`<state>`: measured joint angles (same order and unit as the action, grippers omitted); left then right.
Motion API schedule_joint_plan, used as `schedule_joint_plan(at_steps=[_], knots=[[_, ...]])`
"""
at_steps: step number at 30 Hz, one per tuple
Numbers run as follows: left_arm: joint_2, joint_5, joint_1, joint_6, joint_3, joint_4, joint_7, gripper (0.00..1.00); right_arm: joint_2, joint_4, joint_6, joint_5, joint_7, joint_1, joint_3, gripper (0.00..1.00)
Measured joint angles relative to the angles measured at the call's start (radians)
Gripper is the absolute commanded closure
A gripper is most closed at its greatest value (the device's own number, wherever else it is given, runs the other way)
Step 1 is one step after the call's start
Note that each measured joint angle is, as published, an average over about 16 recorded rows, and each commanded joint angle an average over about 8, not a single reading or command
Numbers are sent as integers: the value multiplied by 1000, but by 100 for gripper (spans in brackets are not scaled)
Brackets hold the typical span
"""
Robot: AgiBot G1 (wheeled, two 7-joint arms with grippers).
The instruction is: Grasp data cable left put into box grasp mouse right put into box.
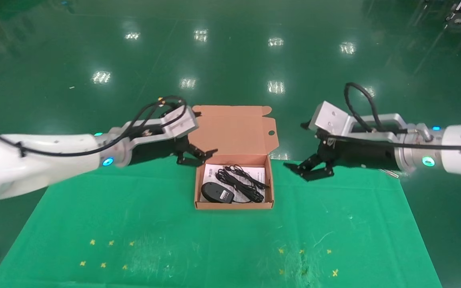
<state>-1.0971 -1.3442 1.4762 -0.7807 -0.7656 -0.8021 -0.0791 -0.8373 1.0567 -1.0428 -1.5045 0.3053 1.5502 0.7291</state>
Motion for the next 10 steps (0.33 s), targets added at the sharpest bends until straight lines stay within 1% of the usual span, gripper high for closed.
schedule_joint_plan(at_steps=[3, 10], knots=[[35, 44, -29, -52, 35, -35, 19, 0, 16, 16, -32, 55, -8, -34, -32, 0], [76, 96, -63, -112, 76, -76, 42, 0, 35, 35, -69, 118, -18, -73, -69, 0]])
